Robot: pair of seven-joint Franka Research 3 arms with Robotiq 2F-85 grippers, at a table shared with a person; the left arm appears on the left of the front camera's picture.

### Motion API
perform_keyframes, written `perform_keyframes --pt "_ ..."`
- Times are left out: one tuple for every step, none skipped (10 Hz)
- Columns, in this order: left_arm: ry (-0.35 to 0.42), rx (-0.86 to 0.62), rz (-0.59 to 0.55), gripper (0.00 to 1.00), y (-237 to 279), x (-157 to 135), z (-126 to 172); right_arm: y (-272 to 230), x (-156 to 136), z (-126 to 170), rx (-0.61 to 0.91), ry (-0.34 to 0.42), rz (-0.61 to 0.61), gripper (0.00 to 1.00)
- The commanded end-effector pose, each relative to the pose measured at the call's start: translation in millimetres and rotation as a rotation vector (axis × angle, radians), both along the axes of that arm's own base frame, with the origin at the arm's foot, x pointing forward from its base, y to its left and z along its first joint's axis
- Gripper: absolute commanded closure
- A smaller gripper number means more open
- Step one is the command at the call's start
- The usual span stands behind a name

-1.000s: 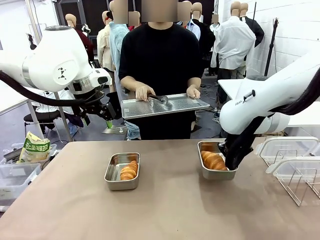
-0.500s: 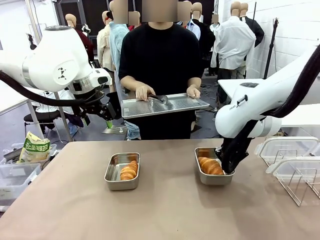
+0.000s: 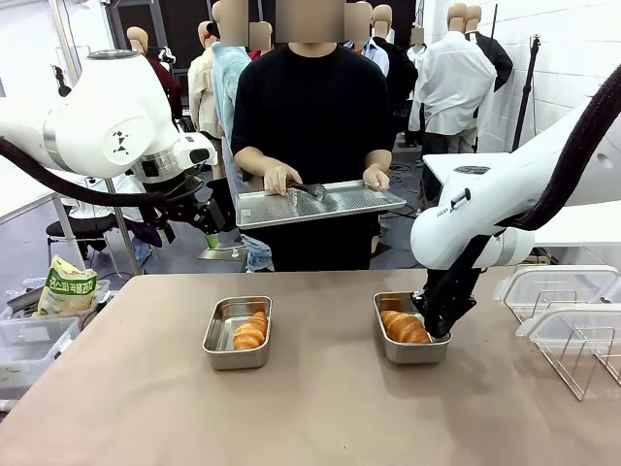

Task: Place the bread in airtight containers.
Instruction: Once an object is inside an Airtight Container , place the container in the center of the table.

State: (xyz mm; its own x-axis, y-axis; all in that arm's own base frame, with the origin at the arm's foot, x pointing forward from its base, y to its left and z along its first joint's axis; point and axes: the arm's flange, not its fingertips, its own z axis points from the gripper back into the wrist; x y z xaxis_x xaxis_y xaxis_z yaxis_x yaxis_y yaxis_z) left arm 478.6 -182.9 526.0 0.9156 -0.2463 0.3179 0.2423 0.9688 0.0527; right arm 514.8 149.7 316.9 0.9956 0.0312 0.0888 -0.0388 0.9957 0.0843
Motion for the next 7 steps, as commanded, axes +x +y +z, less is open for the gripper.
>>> perform_keyframes --pt "-0.003 0.003 0.003 0.00 1.9 -0.8 2.0 3.3 6.6 4.5 -0.011 -0.010 -0.023 0.68" --pt "-0.003 0.003 0.003 0.00 1.9 -0.8 2.0 3.3 6.1 6.0 -0.012 -0.013 -0.021 0.49" --pt "-0.003 0.003 0.003 0.00 1.9 -0.8 2.0 3.4 6.4 6.8 -0.012 -0.012 -0.020 0.30" --pt "-0.003 0.003 0.003 0.00 1.9 -0.8 2.0 4.4 6.0 8.6 -0.014 -0.015 -0.022 0.10" --pt "-0.003 0.003 0.003 0.00 1.9 -0.8 2.0 4.4 5.9 10.1 -0.025 -0.016 -0.027 0.00" --pt "-0.003 0.003 0.003 0.00 1.9 -0.8 2.0 3.1 5.8 10.2 -0.026 -0.014 -0.036 0.00" --pt "-0.003 0.003 0.003 0.00 1.9 -0.8 2.0 2.9 5.5 10.4 -0.028 -0.010 -0.040 0.00"
